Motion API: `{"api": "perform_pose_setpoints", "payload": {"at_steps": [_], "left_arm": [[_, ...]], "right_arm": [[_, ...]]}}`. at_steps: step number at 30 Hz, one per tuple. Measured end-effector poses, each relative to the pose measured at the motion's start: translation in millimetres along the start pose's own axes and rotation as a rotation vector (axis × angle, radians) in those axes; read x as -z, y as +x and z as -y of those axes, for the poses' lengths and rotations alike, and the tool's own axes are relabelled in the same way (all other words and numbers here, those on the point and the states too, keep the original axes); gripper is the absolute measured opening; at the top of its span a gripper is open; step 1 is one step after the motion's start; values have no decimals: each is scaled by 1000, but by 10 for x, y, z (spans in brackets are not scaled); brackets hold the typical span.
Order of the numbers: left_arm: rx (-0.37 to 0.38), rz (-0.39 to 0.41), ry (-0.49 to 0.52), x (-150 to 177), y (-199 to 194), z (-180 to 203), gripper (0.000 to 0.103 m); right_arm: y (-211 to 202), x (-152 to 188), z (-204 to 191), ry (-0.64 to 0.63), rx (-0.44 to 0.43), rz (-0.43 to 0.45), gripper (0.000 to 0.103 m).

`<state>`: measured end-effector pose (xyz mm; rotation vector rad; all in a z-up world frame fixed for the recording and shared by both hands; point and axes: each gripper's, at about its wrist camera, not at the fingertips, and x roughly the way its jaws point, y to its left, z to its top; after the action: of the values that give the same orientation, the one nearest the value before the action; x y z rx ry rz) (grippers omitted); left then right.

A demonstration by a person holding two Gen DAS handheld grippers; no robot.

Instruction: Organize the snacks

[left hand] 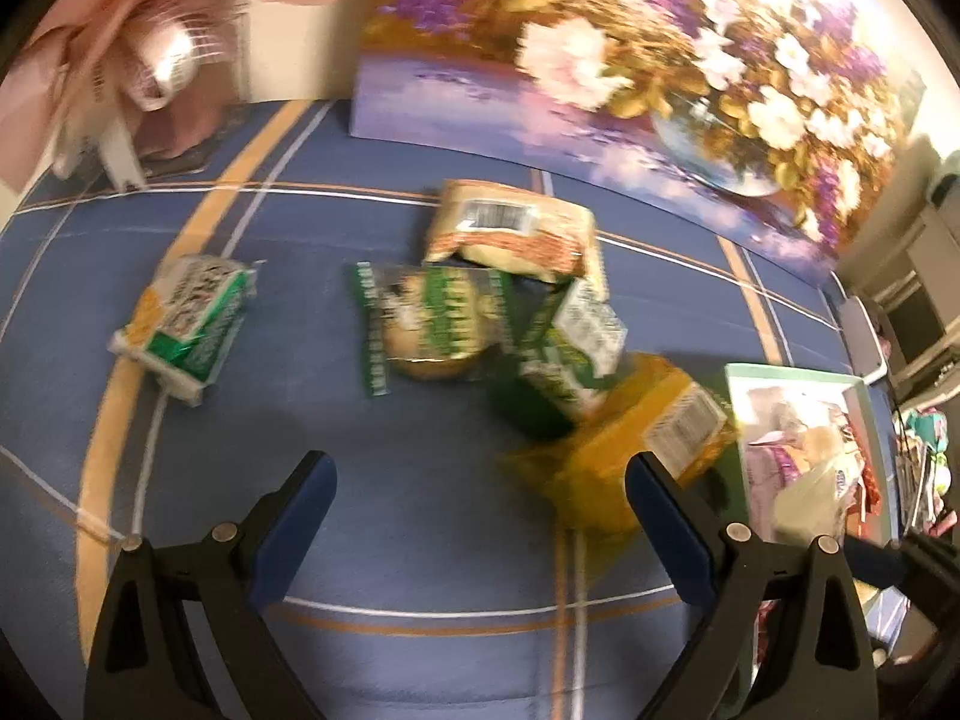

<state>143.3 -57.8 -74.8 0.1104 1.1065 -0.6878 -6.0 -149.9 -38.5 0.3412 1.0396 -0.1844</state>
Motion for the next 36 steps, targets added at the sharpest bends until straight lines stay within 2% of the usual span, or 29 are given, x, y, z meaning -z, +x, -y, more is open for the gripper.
{"api": "perform_pose_setpoints", "payload": {"at_steps": [8, 13, 18, 20, 23, 29, 33, 36], "left_arm": [[58, -14, 93, 4, 221, 376, 96], [46, -54, 145, 52, 378, 585, 90], [32, -116, 141, 18, 475, 675, 74], [16, -132, 140, 27, 479, 716, 63], [39, -175, 66, 29, 470, 701, 53], [9, -221, -97, 129, 317, 623, 47], [-8, -191, -171, 215, 4, 654, 46], [22, -155, -216, 269, -274, 730, 46]], "right_arm": [[-64, -10, 259, 66, 3, 9, 55], [-103, -11, 372, 95, 14, 11, 55], [-206, -72, 498, 136, 19, 11, 55], [-281, -116, 556, 164, 18, 12, 55], [-435, -197, 617, 202, 11, 27, 55], [-763, -353, 785, 318, -2, 60, 55], [-949, -360, 937, 413, -12, 68, 55], [-1050, -261, 1064, 496, 16, 66, 55]]}}
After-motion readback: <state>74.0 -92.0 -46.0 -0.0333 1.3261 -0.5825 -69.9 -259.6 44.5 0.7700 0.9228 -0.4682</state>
